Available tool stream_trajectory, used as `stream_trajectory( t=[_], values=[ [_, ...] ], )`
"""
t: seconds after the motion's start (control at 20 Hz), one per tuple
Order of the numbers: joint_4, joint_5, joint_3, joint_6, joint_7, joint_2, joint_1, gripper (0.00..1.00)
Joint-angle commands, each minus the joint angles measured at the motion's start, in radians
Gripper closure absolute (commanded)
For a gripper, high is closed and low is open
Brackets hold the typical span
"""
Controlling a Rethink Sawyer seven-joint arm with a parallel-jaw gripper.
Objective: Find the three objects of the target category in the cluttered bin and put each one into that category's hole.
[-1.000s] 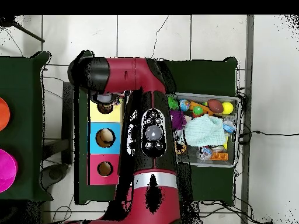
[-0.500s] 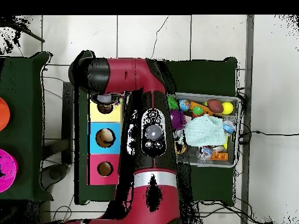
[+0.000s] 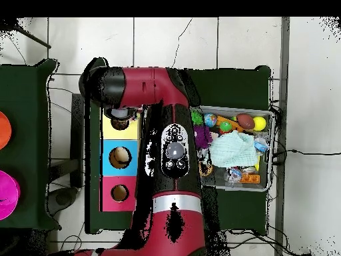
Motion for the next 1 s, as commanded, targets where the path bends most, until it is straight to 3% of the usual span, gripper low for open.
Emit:
stream_trajectory(
  t=[0.05, 0.6, 1.0],
  values=[
    [0.060, -0.015, 0.050, -0.040, 0.041, 0.030, -0.025, 1.00],
    [0.194, 0.049, 0.039, -0.069, 0.164, -0.036, 0.020, 1.00],
    [0.219, 0.088, 0.018, -0.062, 0.228, -0.053, 0.061, 1.00]
  ],
)
